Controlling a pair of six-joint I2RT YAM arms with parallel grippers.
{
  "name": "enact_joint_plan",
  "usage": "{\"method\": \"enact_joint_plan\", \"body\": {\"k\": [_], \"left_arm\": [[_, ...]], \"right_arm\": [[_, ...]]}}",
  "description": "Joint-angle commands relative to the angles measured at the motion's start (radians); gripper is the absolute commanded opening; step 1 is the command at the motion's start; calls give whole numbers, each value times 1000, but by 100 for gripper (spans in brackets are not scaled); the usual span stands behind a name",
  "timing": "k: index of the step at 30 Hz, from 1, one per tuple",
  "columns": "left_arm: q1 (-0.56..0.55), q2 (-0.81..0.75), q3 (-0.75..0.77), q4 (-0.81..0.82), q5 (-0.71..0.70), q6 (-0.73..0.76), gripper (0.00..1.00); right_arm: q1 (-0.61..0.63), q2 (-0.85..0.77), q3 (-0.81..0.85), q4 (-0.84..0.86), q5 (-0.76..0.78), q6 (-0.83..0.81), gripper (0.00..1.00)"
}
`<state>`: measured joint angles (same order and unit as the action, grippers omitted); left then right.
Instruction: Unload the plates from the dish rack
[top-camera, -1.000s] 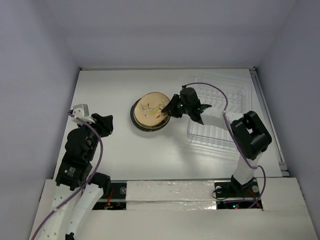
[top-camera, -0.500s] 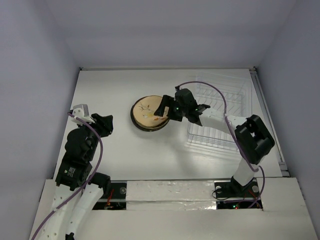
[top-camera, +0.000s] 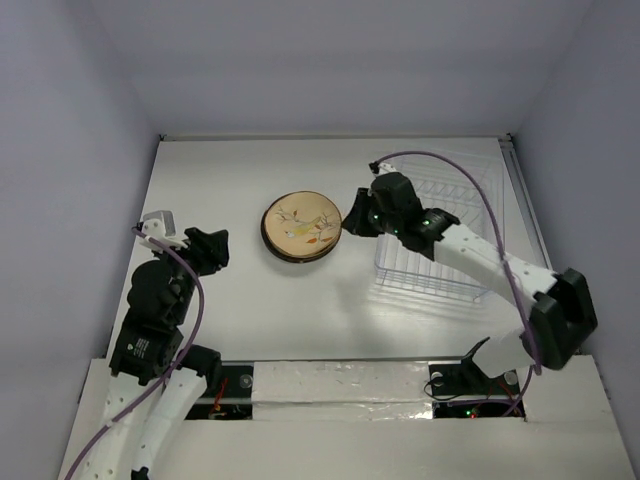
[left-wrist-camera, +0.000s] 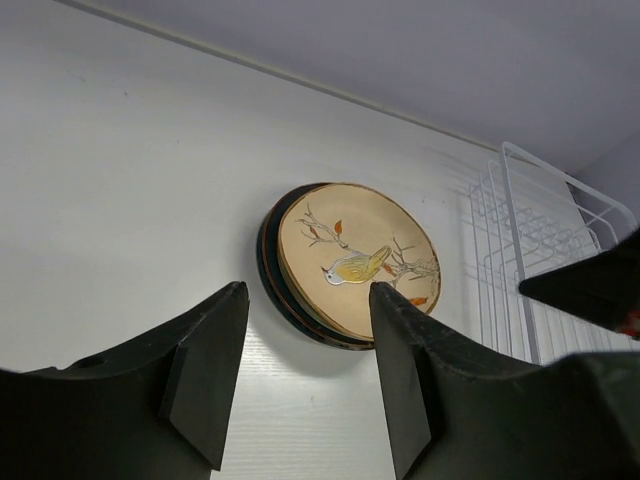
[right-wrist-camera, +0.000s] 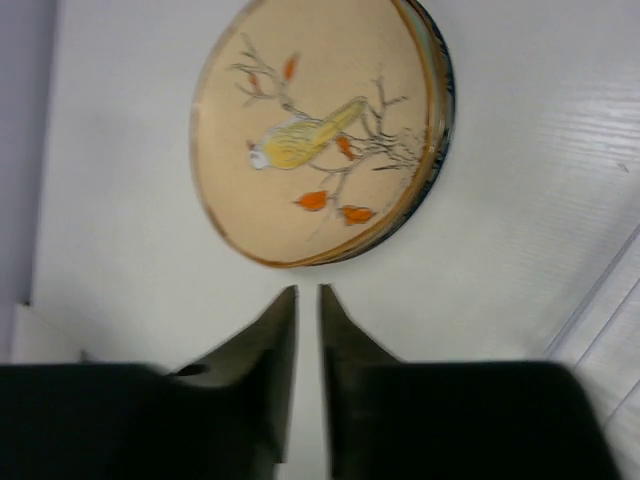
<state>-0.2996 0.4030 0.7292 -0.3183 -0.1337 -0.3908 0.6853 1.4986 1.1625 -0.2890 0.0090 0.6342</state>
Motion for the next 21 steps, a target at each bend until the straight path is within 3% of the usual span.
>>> {"method": "enact_joint_plan", "body": {"k": [1,2,9,10,11,13,14,15,17,21], "left_arm": [[4,-18,-2,48,-4,7,49],[4,-24,1,48,-3,9,51],[4,-78,10,53,8,10,67],[4,-79,18,50,3,10,68],[4,-81,36,48,-3,10,70],[4,-78,65,39,-9,-2,73],[4,-78,97,44,-4,-2,74],[4,-78,114,53,-3,1,75],[4,-75,165,62,-9,15,77],[4,-52,214,80,-17,35,78]], "right_arm": [[17,-187,16,-7,71,-53,11],[17,-233,11,-13,112,-62,0],[17,-671,-24,-68,356,-128,2],[17,-763,-29,-78,396,-126,7],[17,-809,-37,-90,507,-117,30],[17,-939,-73,-108,600,-113,60],[17,-980,-87,-111,674,-111,84],[17,-1017,-101,-121,704,-107,92],[17,-1111,-139,-130,755,-102,100],[17,-1224,-216,-110,776,-108,100]]}}
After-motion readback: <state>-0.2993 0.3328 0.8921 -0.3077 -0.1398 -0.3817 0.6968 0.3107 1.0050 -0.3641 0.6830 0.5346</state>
